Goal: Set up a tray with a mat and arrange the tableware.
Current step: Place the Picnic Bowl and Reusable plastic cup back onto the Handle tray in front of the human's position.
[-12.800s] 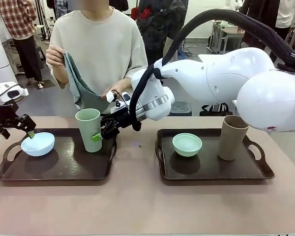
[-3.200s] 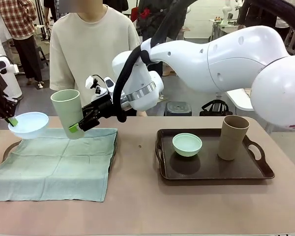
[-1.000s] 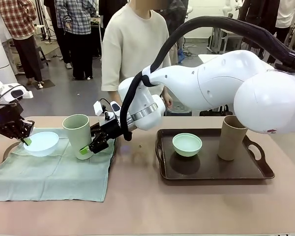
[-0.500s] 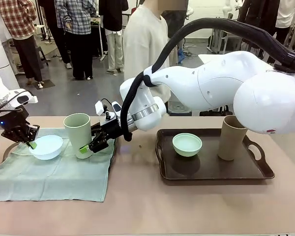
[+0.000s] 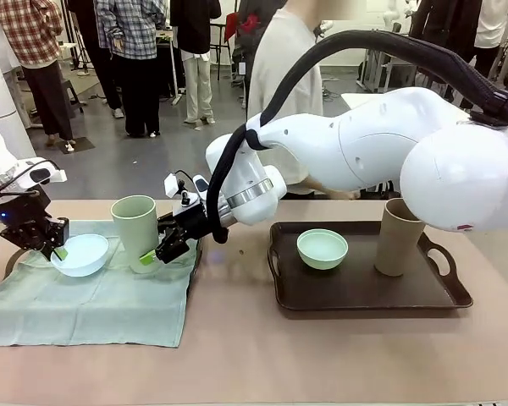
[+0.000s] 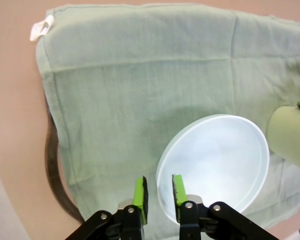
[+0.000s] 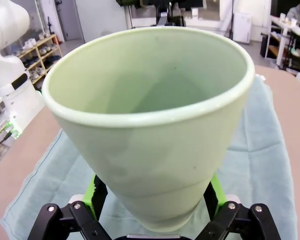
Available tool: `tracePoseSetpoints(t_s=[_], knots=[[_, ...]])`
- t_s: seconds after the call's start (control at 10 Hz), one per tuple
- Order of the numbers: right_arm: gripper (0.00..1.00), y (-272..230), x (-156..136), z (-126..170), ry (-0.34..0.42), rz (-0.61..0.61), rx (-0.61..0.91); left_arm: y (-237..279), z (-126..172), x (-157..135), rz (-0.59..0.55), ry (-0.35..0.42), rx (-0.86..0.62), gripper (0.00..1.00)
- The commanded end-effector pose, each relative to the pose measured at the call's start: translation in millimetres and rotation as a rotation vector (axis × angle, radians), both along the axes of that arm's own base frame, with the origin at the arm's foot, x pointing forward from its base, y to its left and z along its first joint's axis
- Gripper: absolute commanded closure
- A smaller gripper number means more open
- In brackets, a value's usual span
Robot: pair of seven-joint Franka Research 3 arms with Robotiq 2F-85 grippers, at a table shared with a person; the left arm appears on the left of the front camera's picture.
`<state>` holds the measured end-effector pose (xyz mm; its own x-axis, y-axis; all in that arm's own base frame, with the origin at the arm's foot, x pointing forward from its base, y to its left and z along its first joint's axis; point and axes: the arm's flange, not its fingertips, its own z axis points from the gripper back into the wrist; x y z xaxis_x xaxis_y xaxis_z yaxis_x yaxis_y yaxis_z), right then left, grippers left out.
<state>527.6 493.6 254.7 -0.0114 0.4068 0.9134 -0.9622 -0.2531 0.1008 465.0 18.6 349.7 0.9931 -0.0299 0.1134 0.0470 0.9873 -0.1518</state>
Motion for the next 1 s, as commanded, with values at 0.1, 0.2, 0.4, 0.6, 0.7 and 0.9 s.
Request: tracePoseSetpoints(t_s=[0.1, 0.2, 0.4, 0.6, 0.7, 0.9], knots=[[0.00, -13, -10, 24, 0.055, 0.007, -0.154, 9, 12, -7, -0.018, -0.002, -0.030, 0.00], [0.00, -19, -13, 35, 0.049, -0.008, -0.186, 11, 16, -8, -0.019, -0.006, -0.032, 0.35], [0.00, -31, -22, 58, 0.048, -0.029, -0.248, 15, 26, -12, -0.016, 0.001, -0.050, 0.15], [0.00, -39, -38, 83, 0.025, -0.055, -0.303, 13, 42, -23, -0.082, -0.006, -0.090, 0.15], [0.00, -48, -41, 93, 0.013, -0.108, -0.327, 10, 49, -29, -0.119, -0.025, -0.093, 0.15], [0.00, -65, -45, 111, 0.019, -0.248, -0.351, 4, 67, -44, -0.180, -0.062, -0.084, 0.15]])
